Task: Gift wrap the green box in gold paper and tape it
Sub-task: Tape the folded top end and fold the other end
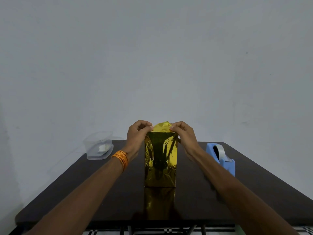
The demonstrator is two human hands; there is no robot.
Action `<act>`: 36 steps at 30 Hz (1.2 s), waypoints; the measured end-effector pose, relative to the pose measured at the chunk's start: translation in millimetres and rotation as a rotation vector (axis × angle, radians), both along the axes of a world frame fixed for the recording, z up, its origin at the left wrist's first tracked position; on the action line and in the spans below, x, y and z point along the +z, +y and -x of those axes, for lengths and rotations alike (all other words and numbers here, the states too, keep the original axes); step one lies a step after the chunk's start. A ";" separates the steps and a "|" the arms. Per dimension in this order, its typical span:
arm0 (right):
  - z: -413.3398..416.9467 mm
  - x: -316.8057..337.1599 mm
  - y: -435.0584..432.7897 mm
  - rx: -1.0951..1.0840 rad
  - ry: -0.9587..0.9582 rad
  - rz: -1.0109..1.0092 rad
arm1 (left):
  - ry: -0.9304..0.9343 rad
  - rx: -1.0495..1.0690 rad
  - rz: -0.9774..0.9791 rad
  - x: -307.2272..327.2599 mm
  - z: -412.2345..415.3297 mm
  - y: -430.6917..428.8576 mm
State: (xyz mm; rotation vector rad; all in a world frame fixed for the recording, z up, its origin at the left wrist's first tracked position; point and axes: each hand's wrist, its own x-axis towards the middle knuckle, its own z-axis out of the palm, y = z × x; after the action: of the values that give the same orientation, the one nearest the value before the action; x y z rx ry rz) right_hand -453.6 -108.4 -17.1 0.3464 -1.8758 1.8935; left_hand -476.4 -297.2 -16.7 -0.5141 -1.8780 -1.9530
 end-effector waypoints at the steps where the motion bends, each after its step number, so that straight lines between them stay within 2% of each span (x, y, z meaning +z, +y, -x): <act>1: 0.2 -0.3 -0.3 -0.010 0.004 0.004 | 0.004 0.016 0.002 0.1 0.0 0.2; 10: -8.2 5.2 3.7 -0.065 0.013 -0.038 | 0.205 0.223 0.107 12.6 -21.6 9.5; 15: -20.7 15.7 16.8 -0.107 0.023 -0.064 | 0.454 0.345 0.216 29.1 -40.7 29.4; 19: -32.0 18.8 41.0 -0.263 0.045 -0.115 | 0.673 0.417 0.352 39.6 -62.5 61.6; 21: -37.6 18.9 56.5 -0.342 0.050 -0.136 | 0.717 0.392 0.389 43.0 -68.5 80.1; 24: -52.6 17.4 88.6 -0.470 0.006 -0.168 | 0.646 0.253 0.407 40.3 -73.0 114.7; 29: -72.9 5.7 147.8 -0.597 -0.120 -0.244 | 0.339 -0.002 0.452 14.1 -65.1 166.6; 36: -74.2 -31.8 202.4 -0.612 -0.368 -0.269 | 0.028 -0.172 0.594 -41.4 -43.3 218.6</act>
State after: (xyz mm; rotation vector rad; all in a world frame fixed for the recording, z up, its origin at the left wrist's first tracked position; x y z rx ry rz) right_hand -379.4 94.1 -48.9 -0.4840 -2.1479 1.3527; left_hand -433.2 -78.6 -58.1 -0.8868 -2.4600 -1.4377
